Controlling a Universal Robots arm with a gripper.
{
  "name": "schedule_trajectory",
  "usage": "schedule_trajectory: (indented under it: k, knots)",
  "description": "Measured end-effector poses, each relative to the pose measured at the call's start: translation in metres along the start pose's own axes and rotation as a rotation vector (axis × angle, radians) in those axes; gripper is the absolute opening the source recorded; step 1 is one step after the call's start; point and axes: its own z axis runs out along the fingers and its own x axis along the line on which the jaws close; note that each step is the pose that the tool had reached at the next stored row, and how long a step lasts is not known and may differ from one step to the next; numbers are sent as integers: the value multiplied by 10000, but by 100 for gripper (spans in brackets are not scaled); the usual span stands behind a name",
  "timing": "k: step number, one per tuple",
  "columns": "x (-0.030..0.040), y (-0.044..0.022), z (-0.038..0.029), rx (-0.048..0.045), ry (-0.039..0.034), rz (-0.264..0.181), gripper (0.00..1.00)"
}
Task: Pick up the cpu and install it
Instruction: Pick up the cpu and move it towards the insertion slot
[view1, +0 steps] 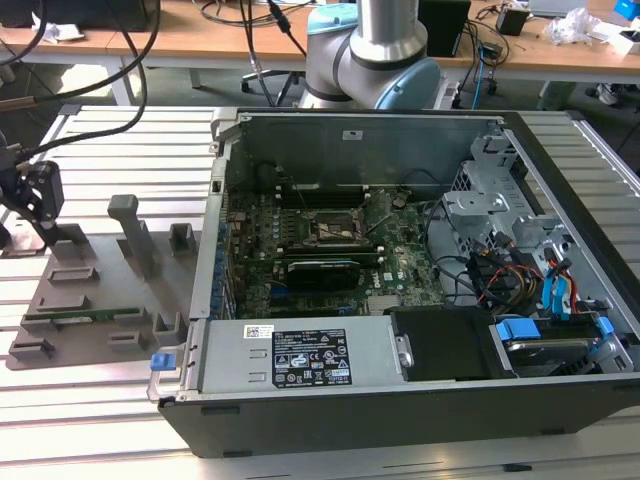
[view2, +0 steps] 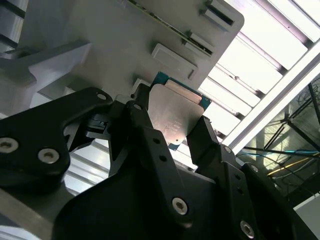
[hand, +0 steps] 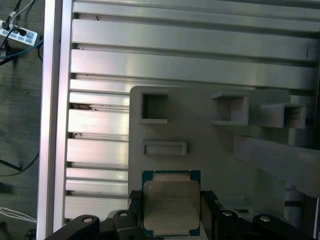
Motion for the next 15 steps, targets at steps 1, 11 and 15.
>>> schedule_trajectory:
  k: [1, 11, 15]
  knots:
    - [0, -1, -12, 0, -1, 0, 55]
    - [-4, -6, -147, 0, 0, 0, 55]
    - [-6, -9, -207, 0, -1, 0, 55]
